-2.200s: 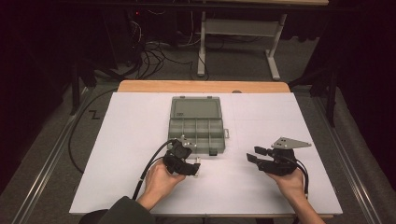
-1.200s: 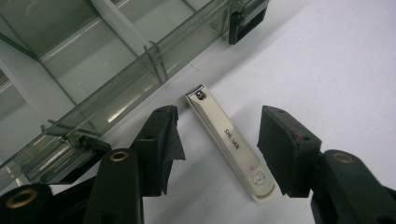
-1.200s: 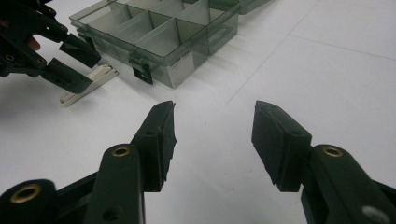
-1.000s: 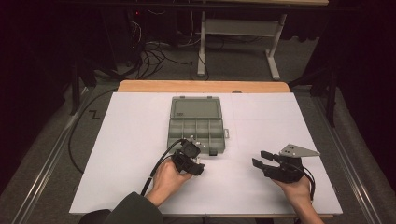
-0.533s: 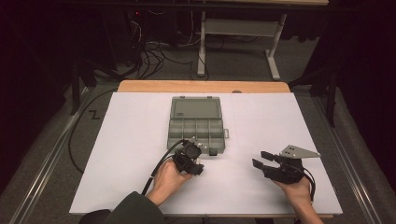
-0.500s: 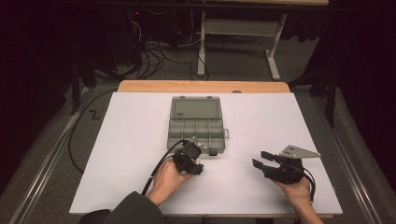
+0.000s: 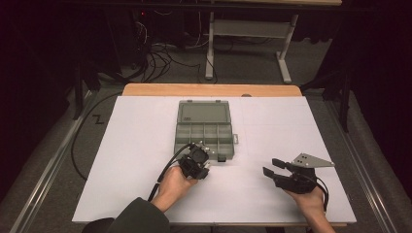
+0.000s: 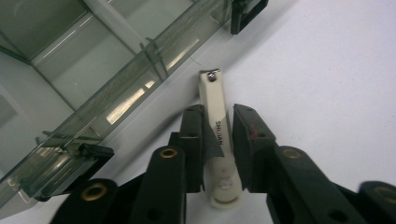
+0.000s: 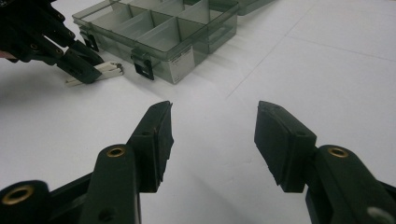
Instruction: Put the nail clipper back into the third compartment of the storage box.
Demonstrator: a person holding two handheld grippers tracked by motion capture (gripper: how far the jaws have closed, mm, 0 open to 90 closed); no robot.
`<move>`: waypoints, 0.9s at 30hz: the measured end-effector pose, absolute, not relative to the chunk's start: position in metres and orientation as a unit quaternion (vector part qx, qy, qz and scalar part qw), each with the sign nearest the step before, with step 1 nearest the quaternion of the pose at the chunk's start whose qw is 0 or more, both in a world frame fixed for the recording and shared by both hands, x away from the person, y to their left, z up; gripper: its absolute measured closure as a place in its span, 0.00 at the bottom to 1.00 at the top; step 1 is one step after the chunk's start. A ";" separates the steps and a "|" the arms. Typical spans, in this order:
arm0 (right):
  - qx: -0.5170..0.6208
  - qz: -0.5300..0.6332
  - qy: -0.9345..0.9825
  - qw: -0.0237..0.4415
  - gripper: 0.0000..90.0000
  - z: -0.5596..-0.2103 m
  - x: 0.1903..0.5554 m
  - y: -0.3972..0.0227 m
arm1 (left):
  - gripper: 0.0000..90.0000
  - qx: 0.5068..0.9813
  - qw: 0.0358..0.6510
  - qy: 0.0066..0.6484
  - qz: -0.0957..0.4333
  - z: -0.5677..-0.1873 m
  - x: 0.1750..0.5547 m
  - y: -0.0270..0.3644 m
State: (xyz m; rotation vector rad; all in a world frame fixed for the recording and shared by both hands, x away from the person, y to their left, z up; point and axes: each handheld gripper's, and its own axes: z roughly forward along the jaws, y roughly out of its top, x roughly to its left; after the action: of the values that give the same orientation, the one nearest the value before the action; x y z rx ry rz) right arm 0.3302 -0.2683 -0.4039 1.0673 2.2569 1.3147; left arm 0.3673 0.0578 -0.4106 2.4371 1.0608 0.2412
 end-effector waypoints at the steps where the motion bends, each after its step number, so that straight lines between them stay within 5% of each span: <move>1: 0.372 0.461 0.789 0.160 0.53 -0.404 0.330 -0.269 | 0.84 0.888 0.234 0.387 0.086 -0.410 0.368 0.058; 27: 0.370 0.468 0.785 0.167 0.52 -0.406 0.326 -0.271 | 0.84 0.898 0.243 0.359 0.078 -0.405 0.362 0.059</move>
State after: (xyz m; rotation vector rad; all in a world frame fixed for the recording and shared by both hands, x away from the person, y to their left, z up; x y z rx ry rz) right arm 0.3262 -0.2711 -0.4064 1.0534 2.2331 1.3312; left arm 0.3625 0.0585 -0.4051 2.4534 0.9823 0.2121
